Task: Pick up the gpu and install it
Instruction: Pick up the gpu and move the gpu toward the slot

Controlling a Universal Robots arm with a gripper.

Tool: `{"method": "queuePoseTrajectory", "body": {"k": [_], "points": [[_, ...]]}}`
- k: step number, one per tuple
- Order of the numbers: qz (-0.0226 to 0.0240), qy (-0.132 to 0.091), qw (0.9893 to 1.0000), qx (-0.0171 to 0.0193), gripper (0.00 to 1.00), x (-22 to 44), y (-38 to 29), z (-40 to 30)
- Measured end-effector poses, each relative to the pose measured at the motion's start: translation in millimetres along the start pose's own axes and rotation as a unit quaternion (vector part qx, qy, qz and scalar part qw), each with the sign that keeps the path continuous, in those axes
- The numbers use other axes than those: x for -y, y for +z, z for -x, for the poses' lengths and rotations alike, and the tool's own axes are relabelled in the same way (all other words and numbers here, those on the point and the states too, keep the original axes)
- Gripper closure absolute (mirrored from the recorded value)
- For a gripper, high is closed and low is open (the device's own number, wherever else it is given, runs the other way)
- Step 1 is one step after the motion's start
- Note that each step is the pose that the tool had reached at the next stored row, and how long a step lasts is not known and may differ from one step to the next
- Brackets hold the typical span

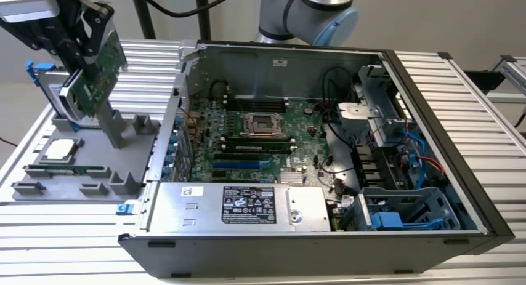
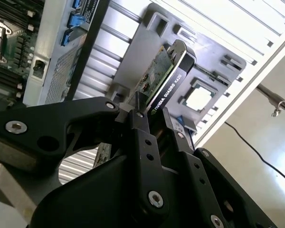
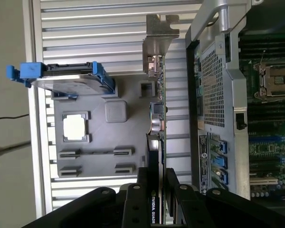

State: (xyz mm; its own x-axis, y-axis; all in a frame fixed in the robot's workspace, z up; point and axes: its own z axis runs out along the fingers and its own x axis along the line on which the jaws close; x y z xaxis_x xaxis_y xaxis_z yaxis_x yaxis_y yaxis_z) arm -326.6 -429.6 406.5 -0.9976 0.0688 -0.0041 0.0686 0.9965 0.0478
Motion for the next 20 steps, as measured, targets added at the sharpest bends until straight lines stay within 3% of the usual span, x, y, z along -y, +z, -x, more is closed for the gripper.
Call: {"method": "queuePoseTrajectory", "body": {"k": [20], "points": [[0.0000, 0.000, 1.0000, 0.0000, 1.00, -0.6, -11.9, 0.1]]}}
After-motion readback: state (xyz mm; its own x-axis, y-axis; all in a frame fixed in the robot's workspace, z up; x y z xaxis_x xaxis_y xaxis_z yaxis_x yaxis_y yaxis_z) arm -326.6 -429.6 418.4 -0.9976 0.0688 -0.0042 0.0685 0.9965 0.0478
